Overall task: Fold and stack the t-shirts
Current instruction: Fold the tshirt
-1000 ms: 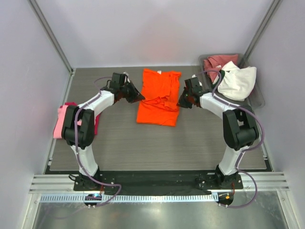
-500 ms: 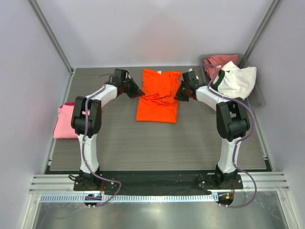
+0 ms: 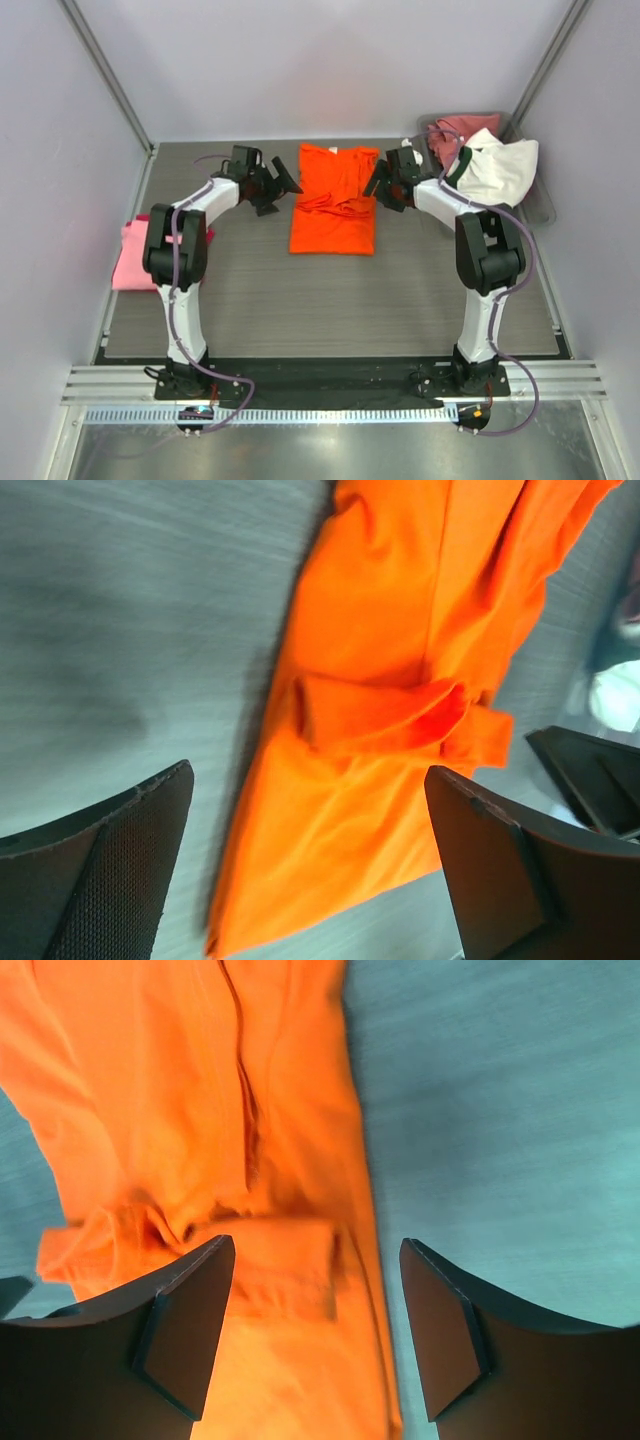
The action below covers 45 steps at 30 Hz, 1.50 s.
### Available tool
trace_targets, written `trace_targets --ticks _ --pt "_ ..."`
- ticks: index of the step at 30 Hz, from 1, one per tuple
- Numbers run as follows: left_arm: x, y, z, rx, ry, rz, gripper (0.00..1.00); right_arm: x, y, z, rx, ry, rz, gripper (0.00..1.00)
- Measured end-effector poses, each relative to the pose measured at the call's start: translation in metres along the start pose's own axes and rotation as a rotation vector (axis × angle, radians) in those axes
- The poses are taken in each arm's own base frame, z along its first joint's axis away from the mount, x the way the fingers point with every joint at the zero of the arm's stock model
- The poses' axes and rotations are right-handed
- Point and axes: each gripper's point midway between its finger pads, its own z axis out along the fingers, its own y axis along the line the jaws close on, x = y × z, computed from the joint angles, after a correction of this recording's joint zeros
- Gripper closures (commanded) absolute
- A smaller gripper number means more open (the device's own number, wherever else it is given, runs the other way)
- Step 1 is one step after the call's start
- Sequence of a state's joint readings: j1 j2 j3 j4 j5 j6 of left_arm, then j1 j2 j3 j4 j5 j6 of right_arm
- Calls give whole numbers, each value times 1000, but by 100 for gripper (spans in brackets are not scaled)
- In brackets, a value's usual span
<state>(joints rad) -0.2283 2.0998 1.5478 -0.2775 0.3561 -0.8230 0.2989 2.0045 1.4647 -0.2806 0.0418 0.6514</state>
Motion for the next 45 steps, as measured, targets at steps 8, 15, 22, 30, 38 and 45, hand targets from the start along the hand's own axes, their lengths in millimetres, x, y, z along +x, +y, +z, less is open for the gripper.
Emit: trace_targets --ticks 8,15,22,30,38,45 --pt "11 9 -81 -78 -146 71 0 8 -14 -60 -28 -75 -1 26" --pt "15 30 -120 -139 -269 91 1 31 -33 -89 -61 -134 -31 26" --pt "54 78 -110 -201 -220 59 1 62 -49 -90 -104 -130 -58 0" --pt "74 87 -116 -142 -242 75 1 91 -63 -81 -147 -119 -57 31" --pt "66 66 -114 -33 -273 140 2 87 -53 -76 -190 -150 -54 34" --pt "66 66 -113 -20 -282 160 2 85 -49 -75 -201 -166 -59 37"
